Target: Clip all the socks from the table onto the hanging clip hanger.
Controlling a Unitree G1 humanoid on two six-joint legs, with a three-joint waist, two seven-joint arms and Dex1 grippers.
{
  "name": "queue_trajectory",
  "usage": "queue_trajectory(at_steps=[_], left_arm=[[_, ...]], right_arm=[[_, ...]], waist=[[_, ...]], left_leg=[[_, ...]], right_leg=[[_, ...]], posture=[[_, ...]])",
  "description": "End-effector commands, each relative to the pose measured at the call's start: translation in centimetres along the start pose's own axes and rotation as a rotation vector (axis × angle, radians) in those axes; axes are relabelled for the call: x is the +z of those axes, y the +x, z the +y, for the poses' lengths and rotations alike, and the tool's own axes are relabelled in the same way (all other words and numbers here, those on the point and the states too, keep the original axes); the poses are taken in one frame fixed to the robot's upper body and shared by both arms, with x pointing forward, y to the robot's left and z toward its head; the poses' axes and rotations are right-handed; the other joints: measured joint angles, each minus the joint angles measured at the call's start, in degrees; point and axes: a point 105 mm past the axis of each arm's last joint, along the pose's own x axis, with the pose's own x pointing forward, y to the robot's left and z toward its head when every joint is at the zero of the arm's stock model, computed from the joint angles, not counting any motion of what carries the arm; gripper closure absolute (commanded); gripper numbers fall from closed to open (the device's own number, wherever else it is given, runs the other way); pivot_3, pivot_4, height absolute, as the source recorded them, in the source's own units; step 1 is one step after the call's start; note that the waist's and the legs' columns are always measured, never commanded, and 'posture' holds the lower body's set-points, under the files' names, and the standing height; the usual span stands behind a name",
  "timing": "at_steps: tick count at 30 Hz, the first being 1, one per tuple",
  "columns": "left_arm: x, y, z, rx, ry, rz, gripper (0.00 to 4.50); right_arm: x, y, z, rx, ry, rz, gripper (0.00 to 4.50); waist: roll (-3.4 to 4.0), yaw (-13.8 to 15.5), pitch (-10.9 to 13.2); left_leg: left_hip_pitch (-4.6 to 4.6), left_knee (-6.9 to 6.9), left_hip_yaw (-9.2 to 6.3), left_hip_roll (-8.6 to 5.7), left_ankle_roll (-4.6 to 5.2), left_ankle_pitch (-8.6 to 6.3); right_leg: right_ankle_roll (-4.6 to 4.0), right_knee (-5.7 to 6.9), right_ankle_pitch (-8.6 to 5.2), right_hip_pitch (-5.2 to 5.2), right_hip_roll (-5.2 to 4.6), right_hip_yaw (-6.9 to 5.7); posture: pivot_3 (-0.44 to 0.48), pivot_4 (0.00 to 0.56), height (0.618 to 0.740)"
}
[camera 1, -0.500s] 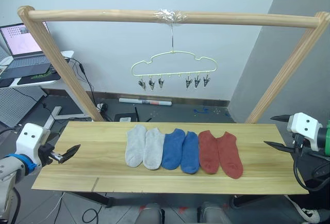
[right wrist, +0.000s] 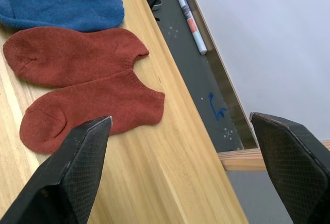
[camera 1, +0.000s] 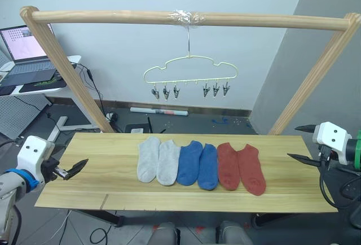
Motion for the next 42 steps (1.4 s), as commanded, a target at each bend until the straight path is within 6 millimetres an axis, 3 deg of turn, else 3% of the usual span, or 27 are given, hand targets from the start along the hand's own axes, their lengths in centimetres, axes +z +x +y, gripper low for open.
queue_trajectory(at_steps=[1,13,18,24,31,37,40,42], left_arm=[[1.5,-0.8,1.7,0.061,0.016,-0.065,0.03],[2.4,-0.3,2.1,0.124,0.04,-0.126,0.03],[3.6,1.2,0.3,0.106,-0.028,-0.195,0.03],[7.4,3.4,-1.8,0.061,-0.079,-0.303,0.03],[14.0,6.0,-3.2,0.083,-0.089,-0.493,0.03],[17.3,7.5,-5.2,0.064,-0.147,-0.612,0.03],[19.1,8.0,-5.8,0.101,-0.162,-0.694,0.49],[19.5,8.1,-5.9,0.118,-0.167,-0.716,1.1]], right_arm=[[1.3,-0.7,-1.3,-0.066,-0.006,-0.047,0.0],[1.7,-0.7,-1.1,-0.081,-0.022,-0.06,0.0],[2.6,-0.5,-0.3,-0.061,-0.035,-0.089,0.0],[6.9,0.2,0.4,-0.041,-0.024,-0.224,0.0],[12.8,1.7,0.5,-0.037,0.089,-0.424,0.0],[15.8,3.5,0.4,-0.036,0.105,-0.517,0.0],[17.6,4.1,0.2,-0.046,0.128,-0.582,0.0],[18.2,4.4,0.3,-0.046,0.132,-0.598,0.0]], waist=[[0.0,0.0,0.0],[0.01,-0.06,0.02],[-0.01,-0.15,0.39],[-0.08,-0.29,2.43],[-0.34,-1.13,4.33],[-0.48,-1.94,5.66],[-0.55,-3.07,6.71],[-0.64,-3.22,6.94]], left_leg=[[0.0,0.0,0.0,0.0,0.0,0.0],[0.0,0.01,0.0,0.0,0.0,0.0],[-0.01,0.02,-0.03,0.01,0.0,0.0],[-0.01,0.17,-0.16,0.07,0.01,0.02],[-0.7,0.21,-0.45,0.0,0.0,0.03],[-0.99,0.18,-0.48,-0.05,0.01,0.02],[-1.36,0.18,-0.46,-0.06,0.02,0.0],[-1.88,0.36,-0.46,-0.07,0.02,0.02]], right_leg=[[0.0,0.0,0.0,0.0,0.0,0.0],[0.0,0.01,0.01,0.0,0.0,0.0],[0.02,0.01,0.0,0.02,0.0,0.0],[0.14,0.08,0.0,0.06,0.01,-0.03],[-0.05,0.04,0.25,-0.54,-0.01,-0.04],[-0.11,-0.01,0.34,-0.83,-0.07,-0.03],[-0.11,-0.04,0.34,-1.19,-0.08,-0.02],[-0.12,0.12,0.47,-1.73,-0.09,-0.03]], posture=[[0.096,0.052,0.74],[0.081,0.074,0.74],[0.058,0.112,0.74],[0.028,0.17,0.74],[-0.018,0.224,0.74],[-0.042,0.247,0.74],[-0.064,0.269,0.74],[-0.076,0.271,0.74]])
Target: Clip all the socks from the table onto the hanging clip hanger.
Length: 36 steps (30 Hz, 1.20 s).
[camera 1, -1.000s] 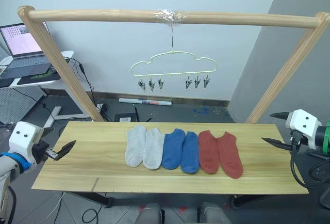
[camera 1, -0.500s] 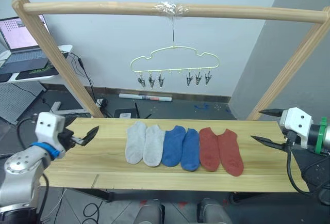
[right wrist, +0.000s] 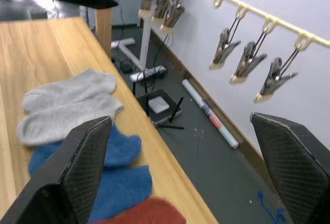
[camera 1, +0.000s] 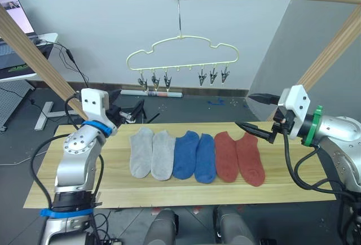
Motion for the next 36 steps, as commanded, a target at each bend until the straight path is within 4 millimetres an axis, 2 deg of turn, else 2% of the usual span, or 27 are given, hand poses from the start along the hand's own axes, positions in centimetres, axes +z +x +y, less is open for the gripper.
queue_trajectory(at_steps=[1,8,16,22,29,36], left_arm=[[1.6,0.4,-0.2,0.031,0.029,-0.09,1.1],[1.6,1.5,0.1,0.09,-0.035,-0.139,1.1],[1.0,1.9,0.5,0.134,-0.076,-0.141,1.1],[1.4,2.7,0.6,0.17,-0.095,-0.175,1.1],[1.9,3.0,1.8,0.257,-0.12,-0.203,1.1],[2.1,3.0,1.9,0.28,-0.137,-0.214,1.1]], right_arm=[[1.5,0.7,0.3,-0.002,-0.024,-0.045,0.0],[2.1,1.6,0.7,0.003,-0.022,-0.07,0.0],[2.4,1.7,0.6,0.004,-0.027,-0.071,0.0],[2.5,1.7,0.7,0.012,-0.024,-0.068,0.0],[2.7,1.6,0.4,0.016,-0.029,-0.064,0.0],[2.8,1.6,0.0,0.017,-0.035,-0.062,0.0]], waist=[[-0.05,-0.06,0.29],[-0.06,-0.32,1.07],[-0.19,-0.97,1.53],[-0.24,-1.34,2.12],[-0.25,-1.69,2.46],[-0.28,-1.7,2.61]], left_leg=[[-0.04,0.02,0.0,0.01,-0.01,0.01],[-0.05,0.04,0.09,0.01,0.0,0.01],[-0.07,0.04,0.11,0.01,0.01,0.0],[-0.08,0.05,0.08,0.01,0.01,0.01],[-0.15,0.05,0.11,0.01,0.0,0.01],[-0.17,0.05,0.13,0.01,0.01,0.01]], right_leg=[[-0.05,0.0,0.07,-0.05,0.01,-0.01],[-0.05,0.0,0.07,-0.08,0.02,0.02],[-0.05,-0.04,0.07,-0.08,0.02,0.02],[-0.05,0.01,0.07,-0.09,0.02,-0.01],[-0.05,-0.01,0.07,-0.17,0.02,0.01],[-0.05,-0.01,0.07,-0.19,0.02,0.02]], posture=[[-0.079,0.272,0.74],[-0.103,0.284,0.74],[-0.121,0.296,0.74],[-0.125,0.301,0.74],[-0.126,0.305,0.74],[-0.126,0.307,0.74]])
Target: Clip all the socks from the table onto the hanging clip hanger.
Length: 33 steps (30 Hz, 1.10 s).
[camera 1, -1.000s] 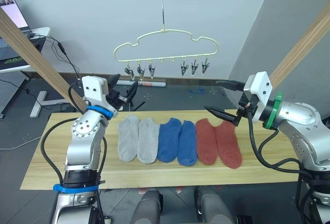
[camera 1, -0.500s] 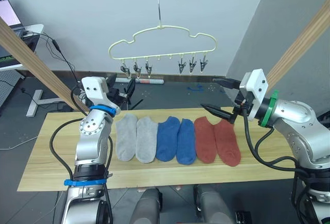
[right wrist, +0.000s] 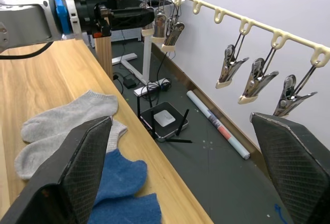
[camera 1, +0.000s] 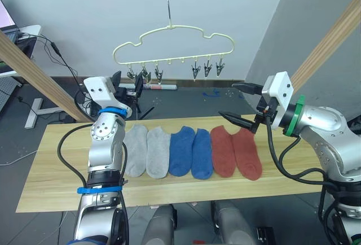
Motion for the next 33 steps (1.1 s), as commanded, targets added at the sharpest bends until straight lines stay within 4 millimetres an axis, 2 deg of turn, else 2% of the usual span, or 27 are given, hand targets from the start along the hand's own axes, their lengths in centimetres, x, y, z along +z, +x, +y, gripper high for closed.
queue_trajectory(at_steps=[1,10,15,19,25,30,32,33], left_arm=[[1.1,0.1,0.1,0.015,-0.009,-0.051,1.1],[2.3,0.6,-0.4,0.007,-0.016,-0.084,1.1],[2.3,0.7,-0.6,0.0,-0.015,-0.081,1.1],[2.2,0.8,-0.9,-0.018,-0.03,-0.077,1.93],[2.2,0.9,-1.3,-0.036,-0.03,-0.077,3.76],[2.8,0.8,-0.7,-0.028,-0.007,-0.087,4.49],[3.1,0.6,-0.5,-0.028,0.013,-0.088,4.49],[3.2,0.6,-0.4,-0.034,0.024,-0.086,4.49]], right_arm=[[1.2,-0.3,-0.3,-0.003,-0.045,-0.025,0.0],[1.2,-0.4,-0.2,0.007,-0.047,-0.017,0.0],[1.1,-0.4,-0.2,0.009,-0.046,-0.015,0.0],[1.1,-0.4,-0.1,0.011,-0.044,-0.014,0.0],[1.1,-0.4,-0.1,0.007,-0.042,-0.015,0.0],[0.6,-0.7,0.1,0.002,-0.038,0.004,0.0],[-0.8,-1.1,-0.1,-0.032,-0.029,0.051,0.0],[-2.1,-1.5,-0.4,-0.071,-0.026,0.093,0.0]], waist=[[-0.02,0.01,0.03],[-0.05,0.02,0.08],[-0.05,0.01,0.08],[-0.05,0.01,0.08],[-0.05,0.02,0.09],[-0.05,0.01,0.09],[-0.06,0.04,0.1],[-0.06,0.05,0.1]], left_leg=[[0.0,0.0,0.0,0.0,0.0,0.0],[-0.03,-0.01,-0.01,0.0,0.0,0.0],[-0.03,-0.01,0.0,0.0,-0.01,0.0],[-0.04,-0.01,-0.01,0.0,-0.01,0.0],[-0.05,-0.01,-0.01,0.0,-0.01,0.0],[-0.05,-0.01,0.0,0.0,-0.01,0.01],[-0.05,-0.02,-0.01,0.01,-0.01,0.0],[-0.05,-0.02,-0.01,0.01,-0.01,0.0]], right_leg=[[0.0,0.0,0.0,0.0,0.0,0.0],[0.0,-0.01,0.0,-0.02,0.0,-0.01],[0.0,-0.01,0.0,-0.02,0.0,0.0],[0.0,-0.02,0.0,-0.03,0.0,0.0],[0.0,-0.02,0.0,-0.04,0.0,-0.01],[0.0,-0.02,0.0,-0.04,0.0,-0.01],[0.0,-0.02,0.0,-0.05,0.0,0.0],[0.0,-0.02,0.0,-0.04,0.0,-0.01]], posture=[[-0.125,0.307,0.74],[-0.12,0.306,0.74],[-0.121,0.305,0.74],[-0.12,0.306,0.74],[-0.121,0.306,0.74],[-0.118,0.307,0.74],[-0.118,0.307,0.74],[-0.118,0.307,0.74]])
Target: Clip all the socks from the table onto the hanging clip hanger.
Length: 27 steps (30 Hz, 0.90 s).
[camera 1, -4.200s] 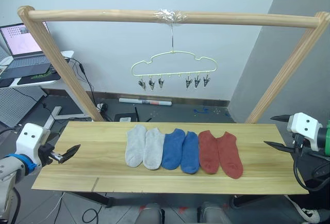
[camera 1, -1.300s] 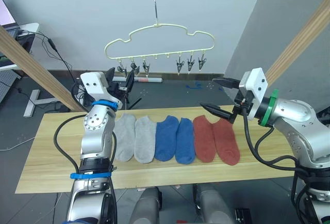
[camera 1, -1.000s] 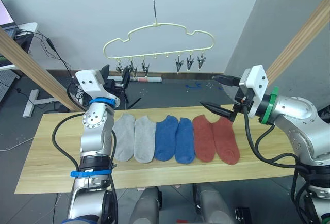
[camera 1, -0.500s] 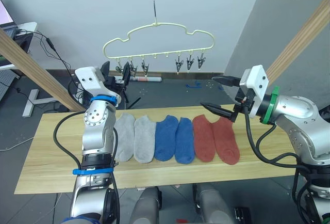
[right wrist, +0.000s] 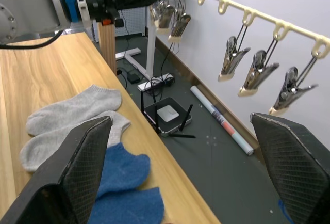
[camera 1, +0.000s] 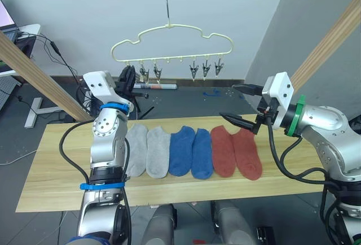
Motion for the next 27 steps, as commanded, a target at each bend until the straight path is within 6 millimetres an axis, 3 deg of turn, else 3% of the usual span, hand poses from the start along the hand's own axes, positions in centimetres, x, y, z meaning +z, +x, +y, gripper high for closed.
queue_trajectory(at_steps=[1,5,11,16,24,27], left_arm=[[1.8,-0.1,0.3,-0.021,0.055,-0.041,4.49],[2.0,-0.5,0.2,-0.055,0.089,-0.026,4.49],[2.0,-0.7,0.4,-0.066,0.093,0.001,4.49],[2.0,-0.8,0.4,-0.075,0.095,0.015,4.49],[1.9,-1.0,0.6,-0.092,0.108,0.037,4.49],[2.0,-1.1,0.7,-0.094,0.117,0.039,4.5]], right_arm=[[-2.3,-1.3,-1.0,-0.11,-0.029,0.083,0.0],[-8.3,-3.2,-2.8,-0.33,0.031,0.249,0.0],[-14.3,-3.7,-2.1,-0.427,0.149,0.385,0.0],[-17.2,-3.0,-2.0,-0.446,0.189,0.449,0.0],[-19.9,-2.0,-2.6,-0.462,0.25,0.508,0.0],[-20.9,-2.3,-2.4,-0.48,0.32,0.542,0.57]], waist=[[0.0,0.01,0.0],[-0.06,0.09,0.13],[0.0,-0.11,0.76],[0.02,-0.14,1.06],[0.06,-0.19,1.41],[0.06,-0.13,1.46]], left_leg=[[0.0,-0.01,0.0,0.0,0.0,0.0],[-0.01,0.0,0.05,-0.02,-0.05,0.03],[0.01,0.0,0.08,0.04,-0.05,0.03],[0.02,0.01,0.13,0.04,-0.1,0.06],[0.03,-0.01,0.17,0.04,-0.18,0.1],[0.01,-0.01,0.16,0.04,-0.18,0.1]], right_leg=[[0.0,-0.01,0.0,0.0,0.0,0.0],[0.0,0.0,0.0,-0.02,-0.01,0.04],[0.0,0.14,0.0,-0.08,0.02,0.06],[0.0,0.15,0.0,-0.09,0.05,0.08],[0.01,0.14,0.01,-0.1,0.04,0.11],[0.01,0.12,0.01,-0.1,0.04,0.11]], posture=[[-0.118,0.307,0.74],[-0.092,0.318,0.74],[-0.086,0.327,0.74],[-0.082,0.33,0.74],[-0.073,0.344,0.74],[-0.073,0.344,0.74]])
